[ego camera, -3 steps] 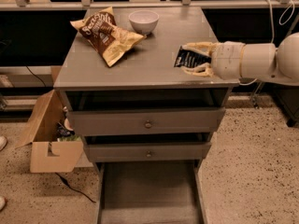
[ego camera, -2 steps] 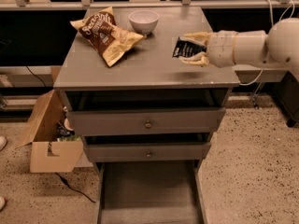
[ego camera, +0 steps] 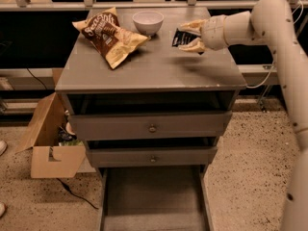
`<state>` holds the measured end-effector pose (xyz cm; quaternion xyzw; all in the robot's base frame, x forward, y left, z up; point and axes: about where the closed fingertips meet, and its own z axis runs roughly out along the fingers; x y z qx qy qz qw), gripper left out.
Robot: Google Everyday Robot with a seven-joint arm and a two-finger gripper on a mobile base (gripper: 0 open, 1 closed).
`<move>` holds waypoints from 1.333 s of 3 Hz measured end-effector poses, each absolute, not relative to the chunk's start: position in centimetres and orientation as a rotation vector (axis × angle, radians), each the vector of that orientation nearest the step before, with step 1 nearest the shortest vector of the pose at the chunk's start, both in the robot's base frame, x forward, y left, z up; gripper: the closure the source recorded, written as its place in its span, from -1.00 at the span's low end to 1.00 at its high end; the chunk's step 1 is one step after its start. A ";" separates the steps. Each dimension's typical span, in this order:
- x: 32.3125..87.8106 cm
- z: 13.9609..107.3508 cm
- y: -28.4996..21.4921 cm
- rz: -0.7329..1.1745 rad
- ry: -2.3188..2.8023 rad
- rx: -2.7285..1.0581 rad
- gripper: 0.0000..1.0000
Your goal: Pick rxbar blueberry from bottom drawer and place on counter
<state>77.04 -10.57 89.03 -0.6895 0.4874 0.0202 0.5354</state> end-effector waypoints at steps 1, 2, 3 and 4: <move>79.0 88.2 -9.8 0.113 1.178 -1.665 0.49; 79.3 89.1 -10.2 0.102 1.172 -1.656 0.02; 79.4 89.0 -10.1 0.108 1.169 -1.645 -0.45; 79.4 88.9 -10.2 0.114 1.169 -1.629 -0.88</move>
Offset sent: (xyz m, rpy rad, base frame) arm 0.0177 0.0074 -0.0080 0.0015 0.0501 0.0266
